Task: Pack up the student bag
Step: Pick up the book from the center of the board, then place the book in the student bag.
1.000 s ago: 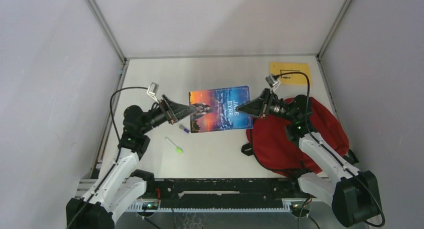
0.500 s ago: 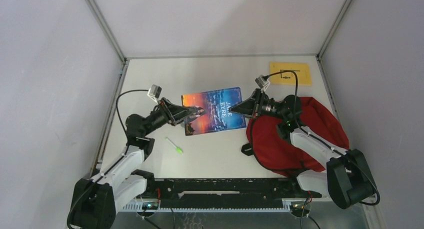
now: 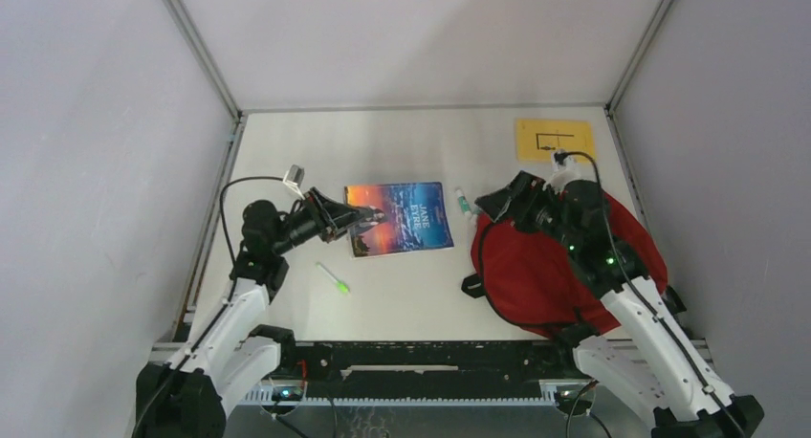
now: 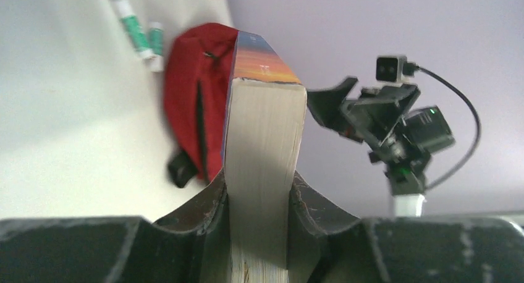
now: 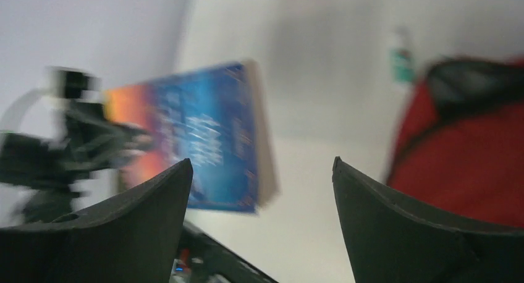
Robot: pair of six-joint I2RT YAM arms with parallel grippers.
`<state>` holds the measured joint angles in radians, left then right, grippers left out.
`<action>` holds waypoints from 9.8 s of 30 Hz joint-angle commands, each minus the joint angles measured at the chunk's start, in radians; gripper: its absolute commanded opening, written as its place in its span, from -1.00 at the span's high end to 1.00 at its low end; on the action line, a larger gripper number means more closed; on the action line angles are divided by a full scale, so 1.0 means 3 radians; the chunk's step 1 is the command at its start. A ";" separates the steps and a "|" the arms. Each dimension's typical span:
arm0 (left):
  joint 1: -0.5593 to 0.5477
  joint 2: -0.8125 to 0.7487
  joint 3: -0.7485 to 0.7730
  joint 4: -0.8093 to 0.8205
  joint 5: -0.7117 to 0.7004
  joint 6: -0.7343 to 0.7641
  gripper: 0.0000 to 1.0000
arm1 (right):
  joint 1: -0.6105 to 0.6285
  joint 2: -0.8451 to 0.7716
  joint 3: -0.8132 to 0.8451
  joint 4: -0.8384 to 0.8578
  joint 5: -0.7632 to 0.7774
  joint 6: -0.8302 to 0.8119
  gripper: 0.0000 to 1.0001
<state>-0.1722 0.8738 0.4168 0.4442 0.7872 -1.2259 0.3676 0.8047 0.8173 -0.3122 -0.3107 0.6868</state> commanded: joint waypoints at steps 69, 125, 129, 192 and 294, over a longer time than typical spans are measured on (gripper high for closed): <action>-0.2015 0.2087 0.1521 0.0685 -0.1677 -0.0668 1.00 | -0.1144 -0.0539 0.0359 -0.1336 -0.0264 0.0572 1.00; -0.2857 0.3226 0.2774 -0.0724 -0.1030 0.0624 0.95 | -0.1154 -0.0626 0.0318 -0.1539 0.0255 0.0239 1.00; -0.2848 0.3299 0.2729 -0.0421 -0.0946 0.0423 1.00 | -0.1154 -0.0659 0.0308 -0.1570 0.0245 0.0237 1.00; -0.2079 0.1373 0.1968 -0.2409 -0.1957 0.1801 -1.00 | -0.0997 -0.0751 -0.0114 -0.1562 0.0562 -0.0122 1.00; -0.1941 0.1600 0.2323 -0.2327 -0.2195 0.2166 -0.89 | -0.1657 0.1820 0.0989 -0.0406 0.1376 -0.0362 -0.24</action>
<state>-0.7509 1.4479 1.0771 -0.3122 0.1841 -0.6342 -0.0315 1.1587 1.0092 -0.5785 0.2123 0.5983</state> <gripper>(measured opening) 0.938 0.618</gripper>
